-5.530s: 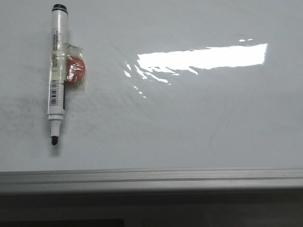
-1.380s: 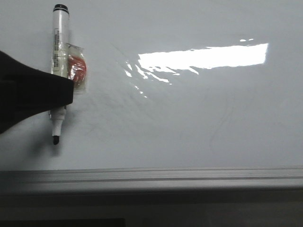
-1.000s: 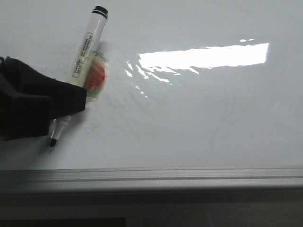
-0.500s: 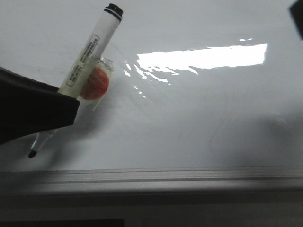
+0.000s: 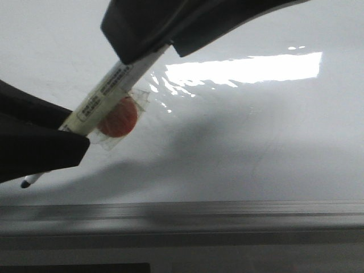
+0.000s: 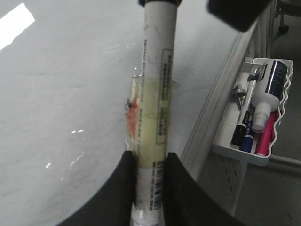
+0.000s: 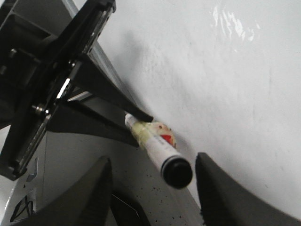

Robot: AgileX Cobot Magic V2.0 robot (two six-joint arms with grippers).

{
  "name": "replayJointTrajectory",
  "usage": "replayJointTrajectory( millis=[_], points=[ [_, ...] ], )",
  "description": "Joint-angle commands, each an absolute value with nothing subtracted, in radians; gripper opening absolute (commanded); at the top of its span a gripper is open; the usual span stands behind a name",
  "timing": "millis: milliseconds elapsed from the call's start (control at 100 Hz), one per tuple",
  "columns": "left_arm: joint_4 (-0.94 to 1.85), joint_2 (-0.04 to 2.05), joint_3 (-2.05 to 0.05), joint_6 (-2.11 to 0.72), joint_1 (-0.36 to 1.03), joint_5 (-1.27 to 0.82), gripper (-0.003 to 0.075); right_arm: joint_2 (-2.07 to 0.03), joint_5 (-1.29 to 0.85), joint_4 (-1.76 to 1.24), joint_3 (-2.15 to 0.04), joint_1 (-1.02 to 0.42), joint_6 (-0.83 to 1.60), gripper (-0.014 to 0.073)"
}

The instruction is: Write number 9 on whiteboard

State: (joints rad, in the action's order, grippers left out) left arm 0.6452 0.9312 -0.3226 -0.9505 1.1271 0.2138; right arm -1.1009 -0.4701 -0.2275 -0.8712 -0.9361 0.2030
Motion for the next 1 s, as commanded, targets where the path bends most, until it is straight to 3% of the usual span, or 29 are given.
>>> replayJointTrajectory(
  millis=[0, 370, 520, 600, 670, 840, 990],
  points=[
    [0.625, 0.918, -0.347, -0.955, 1.127, 0.265, -0.0020, -1.106, -0.399, -0.242, -0.910, -0.938, 0.213, 0.0319],
    [0.599, 0.918, -0.347, -0.955, 1.127, 0.269, -0.0020, -1.154, -0.372, -0.249, -0.910, -0.938, 0.213, 0.0103],
    [0.597, 0.916, -0.347, -0.955, 1.127, 0.290, -0.0020, -1.154, -0.372, -0.249, -0.910, -0.938, 0.213, -0.0069],
    [0.597, 0.916, -0.347, -0.955, 1.127, 0.320, -0.0015, -1.154, -0.370, -0.249, -0.910, -0.938, 0.213, -0.0071],
    [0.597, 0.912, -0.347, -0.955, 1.127, 0.329, 0.0038, -1.154, -0.370, -0.249, -0.910, -0.938, 0.213, -0.0071],
    [0.632, 0.896, -0.347, -0.953, 1.127, 0.324, 0.0274, -1.150, -0.372, -0.249, -0.910, -0.938, 0.213, -0.0071],
    [0.741, 0.817, -0.347, -0.953, 1.121, 0.326, 0.0302, -1.096, -0.370, -0.249, -0.910, -0.923, 0.211, -0.0061]
  ],
)
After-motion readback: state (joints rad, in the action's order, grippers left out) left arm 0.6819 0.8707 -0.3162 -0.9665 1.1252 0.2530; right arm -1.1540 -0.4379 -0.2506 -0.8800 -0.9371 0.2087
